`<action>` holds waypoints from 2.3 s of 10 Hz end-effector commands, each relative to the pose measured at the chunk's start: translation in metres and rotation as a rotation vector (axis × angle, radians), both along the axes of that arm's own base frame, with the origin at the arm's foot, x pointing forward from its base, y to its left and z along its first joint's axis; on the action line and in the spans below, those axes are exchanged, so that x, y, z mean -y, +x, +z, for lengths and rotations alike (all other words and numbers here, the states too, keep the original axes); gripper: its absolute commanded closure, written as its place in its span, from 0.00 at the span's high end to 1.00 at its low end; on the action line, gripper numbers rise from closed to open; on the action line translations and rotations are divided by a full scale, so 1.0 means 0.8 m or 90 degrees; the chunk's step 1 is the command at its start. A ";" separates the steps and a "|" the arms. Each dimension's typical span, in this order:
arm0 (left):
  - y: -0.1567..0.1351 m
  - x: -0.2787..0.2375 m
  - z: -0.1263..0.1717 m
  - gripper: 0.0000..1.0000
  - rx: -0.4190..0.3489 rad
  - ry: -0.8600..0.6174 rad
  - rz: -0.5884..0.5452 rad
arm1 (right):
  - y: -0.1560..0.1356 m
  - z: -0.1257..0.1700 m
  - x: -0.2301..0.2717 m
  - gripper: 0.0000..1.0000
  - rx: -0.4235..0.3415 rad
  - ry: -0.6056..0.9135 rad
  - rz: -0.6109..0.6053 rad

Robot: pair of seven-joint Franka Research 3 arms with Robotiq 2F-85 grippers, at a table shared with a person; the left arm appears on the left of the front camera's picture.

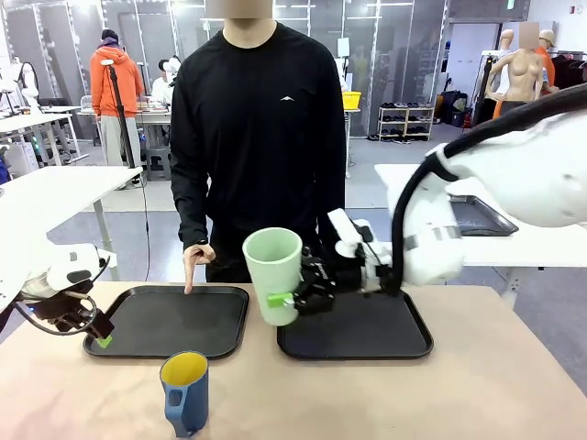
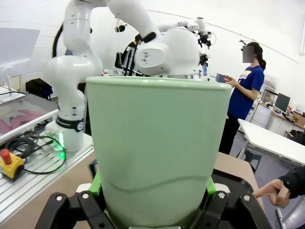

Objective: Sort and store the cups by type.
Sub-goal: Place the picked Reusable plastic cup into the Flat Tray indicated by the person.

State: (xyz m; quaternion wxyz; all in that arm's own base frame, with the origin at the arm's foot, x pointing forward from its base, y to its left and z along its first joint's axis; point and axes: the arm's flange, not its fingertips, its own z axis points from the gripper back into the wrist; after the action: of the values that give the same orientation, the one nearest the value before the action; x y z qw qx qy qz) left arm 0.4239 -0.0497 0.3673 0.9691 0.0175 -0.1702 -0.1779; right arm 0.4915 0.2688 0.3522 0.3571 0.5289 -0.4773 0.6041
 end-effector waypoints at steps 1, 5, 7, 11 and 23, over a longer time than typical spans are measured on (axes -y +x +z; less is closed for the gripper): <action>0.000 -0.002 0.001 1.00 -0.001 0.003 0.000 | 0.055 0.003 -0.063 0.85 -0.014 -0.017 0.001; 0.000 -0.002 0.001 1.00 -0.001 0.003 0.000 | 0.113 -0.019 -0.166 0.85 -0.033 -0.002 -0.032; 0.000 -0.002 0.001 1.00 -0.001 0.003 0.000 | 0.136 -0.032 -0.205 0.85 -0.040 0.052 -0.071; 0.000 -0.002 0.001 1.00 -0.001 0.003 0.000 | 0.153 -0.065 -0.252 0.85 -0.070 0.084 -0.091; 0.000 -0.002 0.001 1.00 -0.001 0.003 0.000 | 0.169 -0.148 -0.253 0.85 -0.076 0.106 -0.127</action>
State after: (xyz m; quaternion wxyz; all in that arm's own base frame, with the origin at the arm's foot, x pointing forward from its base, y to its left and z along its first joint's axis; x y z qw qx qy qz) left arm 0.4238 -0.0498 0.3674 0.9690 0.0175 -0.1702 -0.1780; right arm 0.6207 0.4661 0.2323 0.3977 0.5473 -0.5371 0.5039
